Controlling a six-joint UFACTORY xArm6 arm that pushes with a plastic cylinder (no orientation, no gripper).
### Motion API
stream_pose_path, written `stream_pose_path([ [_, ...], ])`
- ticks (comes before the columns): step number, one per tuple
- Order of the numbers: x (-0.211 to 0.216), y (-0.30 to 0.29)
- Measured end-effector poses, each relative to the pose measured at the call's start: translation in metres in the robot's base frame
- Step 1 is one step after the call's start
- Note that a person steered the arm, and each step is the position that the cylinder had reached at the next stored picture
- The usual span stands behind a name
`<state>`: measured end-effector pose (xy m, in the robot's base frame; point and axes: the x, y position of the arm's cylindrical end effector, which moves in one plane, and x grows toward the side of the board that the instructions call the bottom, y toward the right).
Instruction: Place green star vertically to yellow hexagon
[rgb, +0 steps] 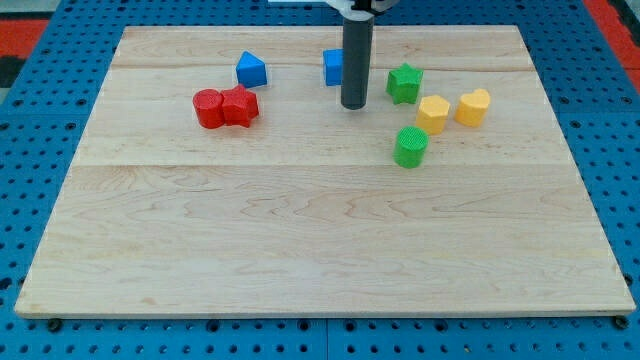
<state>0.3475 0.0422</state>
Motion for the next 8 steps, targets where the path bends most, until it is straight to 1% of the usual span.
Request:
stream_pose_path([
  [2,-0.01,0.016],
  [6,-0.01,0.016],
  [8,0.0,0.043],
])
